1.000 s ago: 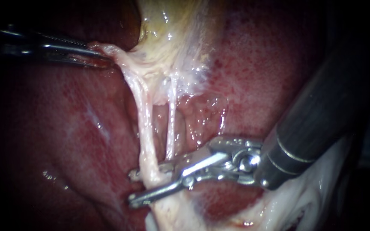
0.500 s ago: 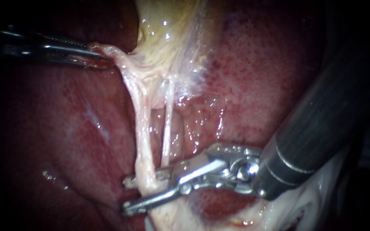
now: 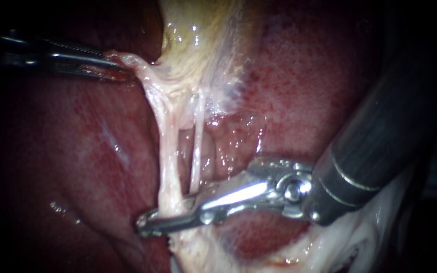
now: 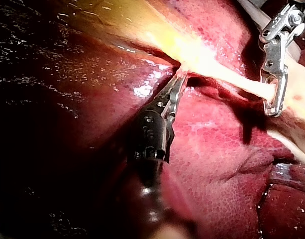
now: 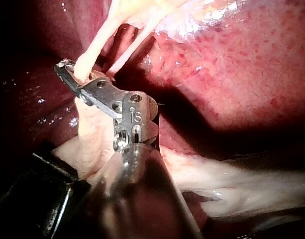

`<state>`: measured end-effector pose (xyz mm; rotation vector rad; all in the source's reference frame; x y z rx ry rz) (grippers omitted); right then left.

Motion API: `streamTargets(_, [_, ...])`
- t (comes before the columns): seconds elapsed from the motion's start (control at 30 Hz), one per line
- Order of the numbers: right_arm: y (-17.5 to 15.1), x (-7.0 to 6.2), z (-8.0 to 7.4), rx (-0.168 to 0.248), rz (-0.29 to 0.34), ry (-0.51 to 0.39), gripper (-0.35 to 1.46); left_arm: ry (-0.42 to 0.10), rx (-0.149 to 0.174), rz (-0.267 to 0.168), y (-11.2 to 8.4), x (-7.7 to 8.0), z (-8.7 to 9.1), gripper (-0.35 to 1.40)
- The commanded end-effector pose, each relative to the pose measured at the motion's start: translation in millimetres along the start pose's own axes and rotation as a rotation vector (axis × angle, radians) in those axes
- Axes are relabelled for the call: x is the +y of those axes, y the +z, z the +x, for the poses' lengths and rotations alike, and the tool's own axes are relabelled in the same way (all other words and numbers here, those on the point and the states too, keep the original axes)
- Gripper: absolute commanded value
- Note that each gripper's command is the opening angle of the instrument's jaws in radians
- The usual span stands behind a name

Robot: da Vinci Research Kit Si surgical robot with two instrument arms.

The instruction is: Clipping first clip left tube

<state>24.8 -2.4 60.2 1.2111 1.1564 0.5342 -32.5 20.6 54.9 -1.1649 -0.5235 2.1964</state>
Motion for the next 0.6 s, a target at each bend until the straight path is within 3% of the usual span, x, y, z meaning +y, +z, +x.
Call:
streamTargets(0.03, [0.0,0.0,-0.1,-0.001,0.000,0.006,-0.35,0.000,0.000,0.000,0.0,0.0,0.0,-0.35])
streamTargets(0.6, [-0.4,0.3,-0.3,-0.002,0.001,0.017,-0.35,0.000,0.000,0.000,0.1,0.0,0.0,-0.35])
